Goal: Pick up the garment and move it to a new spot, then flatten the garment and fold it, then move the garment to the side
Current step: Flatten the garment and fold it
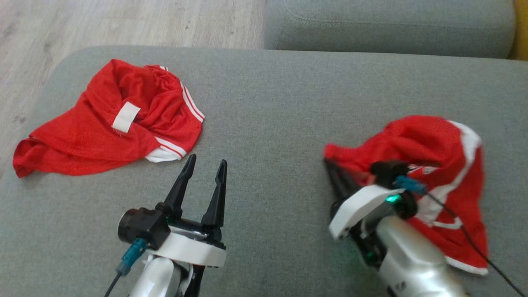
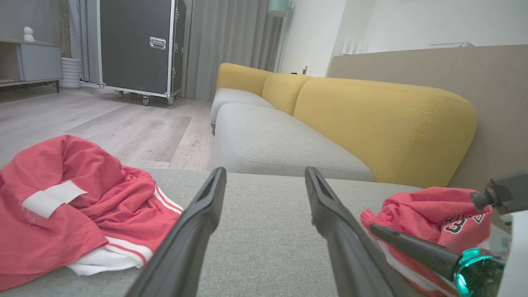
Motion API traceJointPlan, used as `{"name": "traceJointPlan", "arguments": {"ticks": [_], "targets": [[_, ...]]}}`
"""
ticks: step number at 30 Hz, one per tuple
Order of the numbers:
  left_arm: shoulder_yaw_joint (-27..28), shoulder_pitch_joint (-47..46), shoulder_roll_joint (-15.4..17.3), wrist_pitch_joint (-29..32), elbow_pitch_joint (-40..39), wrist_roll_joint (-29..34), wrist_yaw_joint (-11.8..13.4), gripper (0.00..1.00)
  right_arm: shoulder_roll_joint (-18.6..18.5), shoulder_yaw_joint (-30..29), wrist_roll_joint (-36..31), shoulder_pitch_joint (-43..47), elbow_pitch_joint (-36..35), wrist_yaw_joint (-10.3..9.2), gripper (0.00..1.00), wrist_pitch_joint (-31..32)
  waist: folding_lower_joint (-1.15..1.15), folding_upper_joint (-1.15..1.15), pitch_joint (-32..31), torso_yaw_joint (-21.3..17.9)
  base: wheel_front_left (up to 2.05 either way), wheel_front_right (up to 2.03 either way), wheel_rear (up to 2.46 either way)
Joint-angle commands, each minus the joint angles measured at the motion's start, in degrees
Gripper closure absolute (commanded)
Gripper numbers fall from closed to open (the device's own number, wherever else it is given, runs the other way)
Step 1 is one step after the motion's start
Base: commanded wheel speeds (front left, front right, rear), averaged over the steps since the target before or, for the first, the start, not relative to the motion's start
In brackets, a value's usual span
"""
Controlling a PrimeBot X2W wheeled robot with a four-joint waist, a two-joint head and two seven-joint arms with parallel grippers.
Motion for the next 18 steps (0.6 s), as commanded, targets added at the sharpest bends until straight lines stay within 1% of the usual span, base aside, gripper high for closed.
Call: {"name": "traceJointPlan", "arguments": {"ticks": [1, 6, 7, 8, 12, 15, 18], "targets": [[1.74, -1.74, 0.01, -0.3, -1.61, -0.04, -0.29, 0.0, 0.61, 4.09, 1.85, -0.29, -3.05, -0.04, 1.0, 0.08, 0.0, 0.0, -0.43, -0.04, 0.0, 0.0, 0.0], [1.69, -1.17, 0.04, -0.3, -1.55, -0.15, -0.3, 0.0, 0.61, 14.17, 7.33, -0.09, -7.2, -0.04, 1.0, 1.17, 0.0, 0.0, -1.15, 0.09, 0.0, 0.0, 0.0], [1.74, -1.0, 0.07, -0.3, -1.51, -0.15, -0.3, 0.0, 0.61, 15.64, 7.35, -0.41, -7.07, -0.04, 0.89, 1.04, 0.0, 0.0, -1.34, 0.08, 0.0, 0.0, 0.0], [1.79, -0.81, 0.11, -0.3, -1.45, -0.14, -0.31, 0.0, 0.61, 16.76, 7.37, -0.59, -6.47, -0.04, 0.0, 1.01, 0.0, 0.0, -1.59, 0.04, 0.0, 0.0, 0.0], [2.09, -0.18, 0.18, -0.3, -1.4, -0.08, -0.31, 0.0, 0.61, 18.84, 7.51, -1.02, -4.76, -0.04, 0.0, 0.65, 0.0, 0.0, -2.51, -0.34, 0.0, 0.0, 0.0], [2.57, 0.37, 0.15, -0.3, -2.56, -0.55, -0.31, 0.0, 0.61, 18.16, 9.33, -0.87, -4.94, -0.04, 0.0, -0.45, 0.0, 0.0, -3.54, -1.08, 0.0, 0.0, 0.0], [2.86, 0.89, 0.12, -0.3, -3.34, -0.71, -0.32, 0.0, 0.61, 16.97, 8.8, -0.83, -5.32, -0.04, 0.0, -1.38, 0.0, 0.0, -4.56, -2.0, 0.0, 0.0, 0.0]]}}
